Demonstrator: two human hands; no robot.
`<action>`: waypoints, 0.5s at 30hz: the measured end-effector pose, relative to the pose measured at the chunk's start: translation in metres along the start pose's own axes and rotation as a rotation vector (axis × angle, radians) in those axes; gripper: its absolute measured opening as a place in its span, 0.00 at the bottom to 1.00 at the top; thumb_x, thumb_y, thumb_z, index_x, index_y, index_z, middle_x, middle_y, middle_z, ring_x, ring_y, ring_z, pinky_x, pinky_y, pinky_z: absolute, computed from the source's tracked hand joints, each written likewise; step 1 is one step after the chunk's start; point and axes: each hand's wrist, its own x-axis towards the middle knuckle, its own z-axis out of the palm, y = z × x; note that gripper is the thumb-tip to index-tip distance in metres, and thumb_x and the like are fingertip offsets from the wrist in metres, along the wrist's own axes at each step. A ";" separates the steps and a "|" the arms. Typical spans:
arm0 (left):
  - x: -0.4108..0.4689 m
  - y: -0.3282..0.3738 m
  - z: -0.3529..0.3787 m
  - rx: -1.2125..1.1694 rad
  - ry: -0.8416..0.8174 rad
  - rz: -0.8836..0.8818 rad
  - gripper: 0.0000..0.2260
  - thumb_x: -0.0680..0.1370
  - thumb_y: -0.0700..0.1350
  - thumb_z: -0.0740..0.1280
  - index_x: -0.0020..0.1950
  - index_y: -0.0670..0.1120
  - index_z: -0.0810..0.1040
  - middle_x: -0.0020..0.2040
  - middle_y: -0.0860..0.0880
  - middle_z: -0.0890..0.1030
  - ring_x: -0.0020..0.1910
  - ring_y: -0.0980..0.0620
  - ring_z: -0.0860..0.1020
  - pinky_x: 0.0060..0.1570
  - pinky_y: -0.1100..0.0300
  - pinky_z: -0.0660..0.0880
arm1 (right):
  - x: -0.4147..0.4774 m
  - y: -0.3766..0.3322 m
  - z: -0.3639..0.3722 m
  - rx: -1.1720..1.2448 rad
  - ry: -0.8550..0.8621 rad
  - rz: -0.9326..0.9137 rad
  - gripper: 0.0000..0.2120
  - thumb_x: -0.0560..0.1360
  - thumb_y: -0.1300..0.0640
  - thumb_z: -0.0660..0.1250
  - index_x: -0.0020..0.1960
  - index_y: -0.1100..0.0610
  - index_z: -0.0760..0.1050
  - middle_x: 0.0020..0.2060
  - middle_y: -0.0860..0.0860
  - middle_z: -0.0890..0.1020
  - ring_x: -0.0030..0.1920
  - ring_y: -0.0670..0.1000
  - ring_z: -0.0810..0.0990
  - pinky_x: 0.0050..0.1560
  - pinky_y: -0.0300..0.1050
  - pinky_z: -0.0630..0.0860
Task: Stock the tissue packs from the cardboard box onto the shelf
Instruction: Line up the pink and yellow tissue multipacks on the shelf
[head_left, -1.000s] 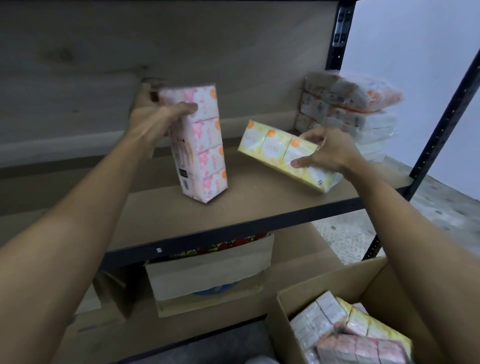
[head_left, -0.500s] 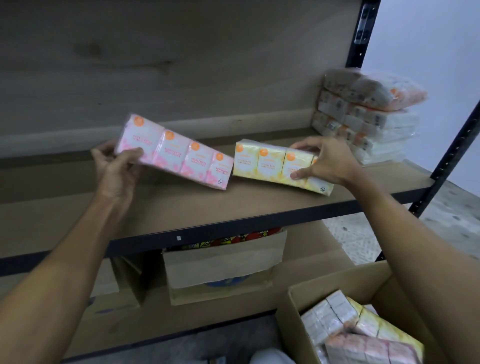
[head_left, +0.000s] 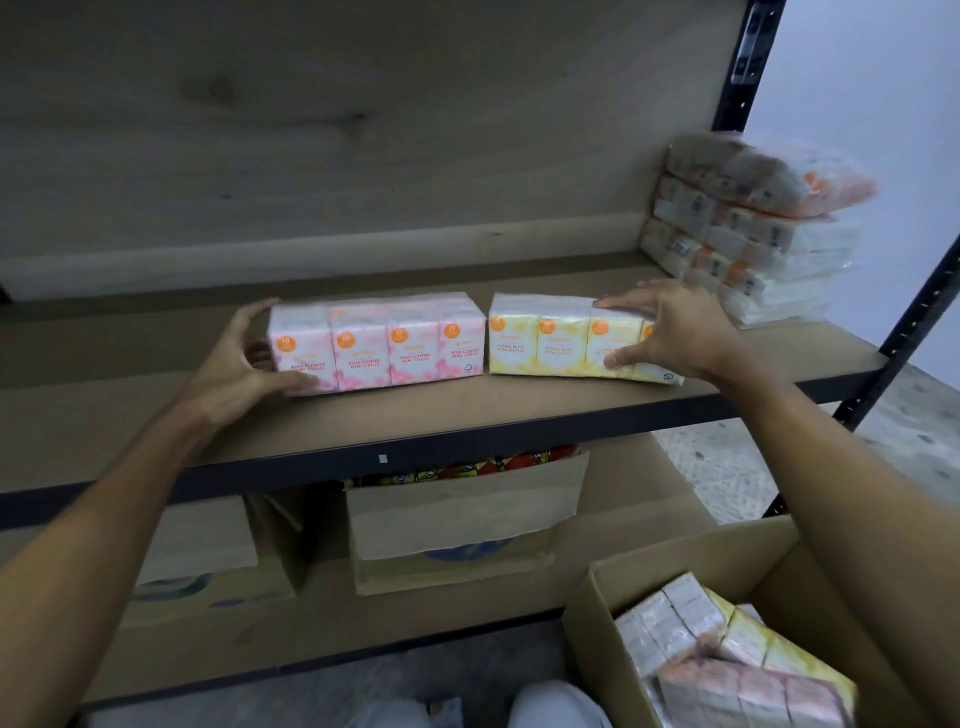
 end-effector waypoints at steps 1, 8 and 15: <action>0.000 -0.001 0.000 0.025 -0.007 -0.008 0.41 0.65 0.33 0.77 0.70 0.58 0.65 0.55 0.54 0.78 0.49 0.61 0.77 0.55 0.56 0.73 | -0.002 -0.002 0.000 -0.059 -0.003 0.003 0.34 0.64 0.41 0.77 0.68 0.40 0.71 0.66 0.45 0.75 0.70 0.52 0.67 0.63 0.58 0.65; -0.001 0.000 0.003 0.257 0.039 0.069 0.45 0.65 0.36 0.79 0.72 0.64 0.62 0.69 0.50 0.69 0.59 0.51 0.74 0.61 0.52 0.73 | -0.014 -0.011 0.007 -0.183 0.041 0.016 0.36 0.66 0.42 0.75 0.71 0.40 0.66 0.71 0.43 0.70 0.71 0.51 0.63 0.63 0.58 0.59; -0.011 0.018 0.014 0.555 0.108 0.324 0.33 0.68 0.42 0.78 0.70 0.55 0.71 0.75 0.50 0.63 0.72 0.46 0.64 0.63 0.49 0.72 | -0.028 -0.028 0.016 -0.125 0.148 -0.026 0.34 0.69 0.39 0.71 0.72 0.42 0.64 0.74 0.46 0.66 0.74 0.52 0.61 0.70 0.63 0.57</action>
